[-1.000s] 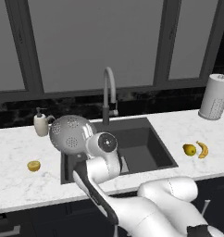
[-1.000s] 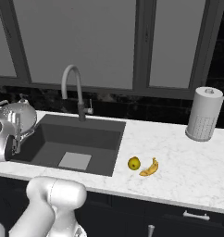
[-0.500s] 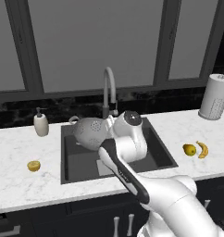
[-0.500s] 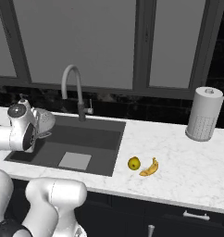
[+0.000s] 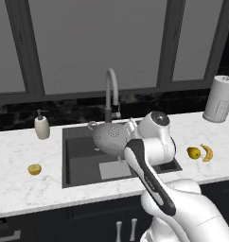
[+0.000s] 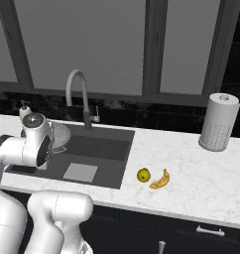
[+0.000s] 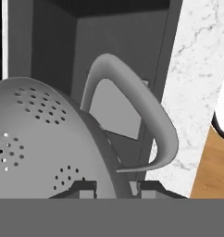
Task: Put the colander in the sink, put the kiwi, pear, banana in the colander, and turn on the sink faucet and pour water over the colander.
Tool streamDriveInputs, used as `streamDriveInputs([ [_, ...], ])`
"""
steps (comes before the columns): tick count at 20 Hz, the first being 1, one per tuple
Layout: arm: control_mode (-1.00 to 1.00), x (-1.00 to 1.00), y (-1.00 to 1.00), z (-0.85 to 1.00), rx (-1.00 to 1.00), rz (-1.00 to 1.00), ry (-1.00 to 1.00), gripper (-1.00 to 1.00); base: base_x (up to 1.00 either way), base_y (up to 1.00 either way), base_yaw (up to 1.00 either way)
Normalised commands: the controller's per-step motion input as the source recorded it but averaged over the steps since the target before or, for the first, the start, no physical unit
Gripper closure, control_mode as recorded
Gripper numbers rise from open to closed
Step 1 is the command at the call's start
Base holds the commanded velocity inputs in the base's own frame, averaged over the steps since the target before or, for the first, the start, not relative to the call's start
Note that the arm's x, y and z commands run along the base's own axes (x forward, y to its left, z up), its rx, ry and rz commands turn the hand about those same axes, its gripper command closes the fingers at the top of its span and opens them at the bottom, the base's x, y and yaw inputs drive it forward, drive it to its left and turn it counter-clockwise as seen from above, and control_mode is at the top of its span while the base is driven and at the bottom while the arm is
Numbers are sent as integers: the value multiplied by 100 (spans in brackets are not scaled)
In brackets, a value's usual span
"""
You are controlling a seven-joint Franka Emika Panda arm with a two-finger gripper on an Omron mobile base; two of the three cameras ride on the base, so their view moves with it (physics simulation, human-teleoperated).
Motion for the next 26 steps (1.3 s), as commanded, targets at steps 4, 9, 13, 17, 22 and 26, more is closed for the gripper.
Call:
streamDriveInputs([
  [4,-100,1,-65,0,0,6,0,100,0,0,0],
  [9,-100,13,-62,0,0,13,0,100,0,0,0],
  [13,-100,32,-61,0,1,16,0,100,0,0,0],
  [17,-100,52,-35,-6,0,23,0,100,0,0,0],
  [22,-100,75,-16,-4,0,23,7,100,0,0,0],
  [26,-100,61,-11,-21,-4,21,15,100,0,0,0],
])
